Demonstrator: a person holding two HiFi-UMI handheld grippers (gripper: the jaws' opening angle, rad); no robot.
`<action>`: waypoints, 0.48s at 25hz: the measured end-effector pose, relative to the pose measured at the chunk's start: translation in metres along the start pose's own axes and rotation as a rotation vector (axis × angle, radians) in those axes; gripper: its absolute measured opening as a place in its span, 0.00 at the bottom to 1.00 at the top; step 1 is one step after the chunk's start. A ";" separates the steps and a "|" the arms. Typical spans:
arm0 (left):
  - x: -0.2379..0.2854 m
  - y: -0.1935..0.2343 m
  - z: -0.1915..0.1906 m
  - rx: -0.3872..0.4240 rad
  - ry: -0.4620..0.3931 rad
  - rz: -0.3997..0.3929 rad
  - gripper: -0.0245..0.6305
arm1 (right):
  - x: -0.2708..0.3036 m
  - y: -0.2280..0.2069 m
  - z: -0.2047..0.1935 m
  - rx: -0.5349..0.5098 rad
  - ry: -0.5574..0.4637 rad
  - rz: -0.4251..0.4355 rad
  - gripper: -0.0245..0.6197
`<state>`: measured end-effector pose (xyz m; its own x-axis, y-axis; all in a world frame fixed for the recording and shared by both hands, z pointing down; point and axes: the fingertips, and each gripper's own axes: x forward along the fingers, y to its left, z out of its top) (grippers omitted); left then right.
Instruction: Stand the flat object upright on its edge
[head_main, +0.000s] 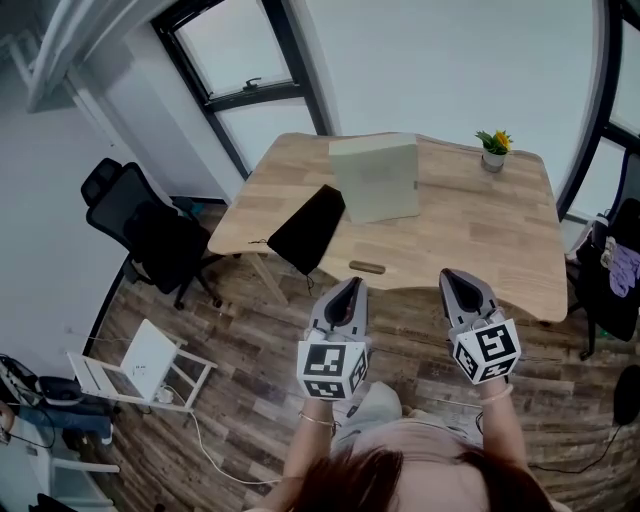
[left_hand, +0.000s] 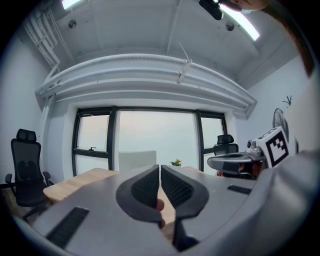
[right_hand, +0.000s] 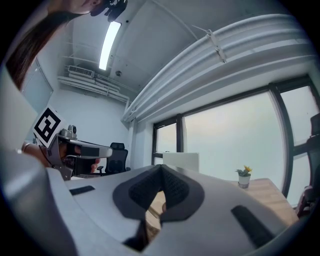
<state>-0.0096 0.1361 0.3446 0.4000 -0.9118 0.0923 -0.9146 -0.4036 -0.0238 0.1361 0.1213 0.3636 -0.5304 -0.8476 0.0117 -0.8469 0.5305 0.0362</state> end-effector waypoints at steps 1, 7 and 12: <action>-0.003 -0.002 0.000 -0.005 -0.002 0.003 0.06 | -0.004 0.000 0.001 -0.001 -0.003 -0.002 0.04; -0.019 -0.008 -0.002 -0.006 0.012 0.036 0.06 | -0.017 -0.001 -0.002 -0.002 -0.004 -0.029 0.04; -0.027 -0.003 -0.007 -0.010 0.035 0.068 0.06 | -0.021 0.002 0.000 -0.013 -0.008 -0.047 0.04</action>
<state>-0.0185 0.1624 0.3492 0.3348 -0.9338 0.1258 -0.9402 -0.3400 -0.0218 0.1457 0.1404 0.3636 -0.4900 -0.8717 0.0020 -0.8706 0.4895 0.0499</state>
